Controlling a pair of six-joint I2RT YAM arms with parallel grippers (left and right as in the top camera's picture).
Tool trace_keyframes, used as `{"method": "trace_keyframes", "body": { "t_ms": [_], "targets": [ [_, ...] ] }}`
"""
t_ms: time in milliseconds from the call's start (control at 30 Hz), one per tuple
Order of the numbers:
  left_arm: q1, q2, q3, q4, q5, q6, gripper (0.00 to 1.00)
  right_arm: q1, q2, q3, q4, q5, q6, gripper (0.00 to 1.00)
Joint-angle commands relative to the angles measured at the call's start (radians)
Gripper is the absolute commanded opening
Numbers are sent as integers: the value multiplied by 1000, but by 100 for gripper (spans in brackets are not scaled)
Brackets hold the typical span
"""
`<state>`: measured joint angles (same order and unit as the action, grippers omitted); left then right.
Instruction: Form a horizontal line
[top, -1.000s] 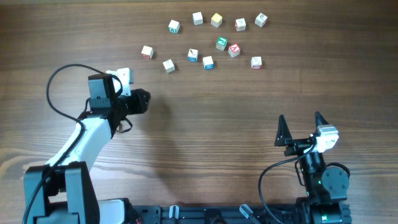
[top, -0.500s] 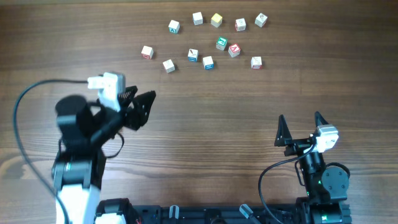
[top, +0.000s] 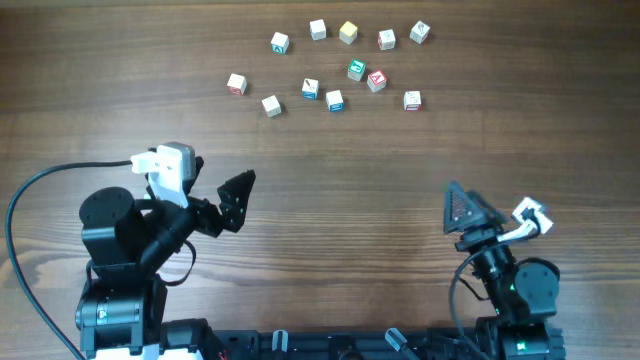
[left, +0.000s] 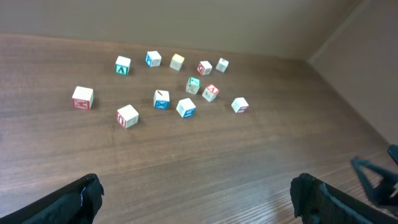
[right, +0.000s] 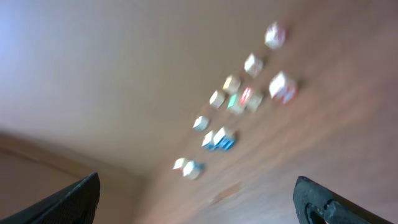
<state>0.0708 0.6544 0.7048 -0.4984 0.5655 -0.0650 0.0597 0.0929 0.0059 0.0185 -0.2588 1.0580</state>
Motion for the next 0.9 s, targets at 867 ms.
{"method": "trace_keyframes", "body": {
  "t_ms": [867],
  "targets": [
    [4, 13, -4, -102, -10, 2, 100, -5, 641, 613, -502, -155, -615, 99]
  ]
}}
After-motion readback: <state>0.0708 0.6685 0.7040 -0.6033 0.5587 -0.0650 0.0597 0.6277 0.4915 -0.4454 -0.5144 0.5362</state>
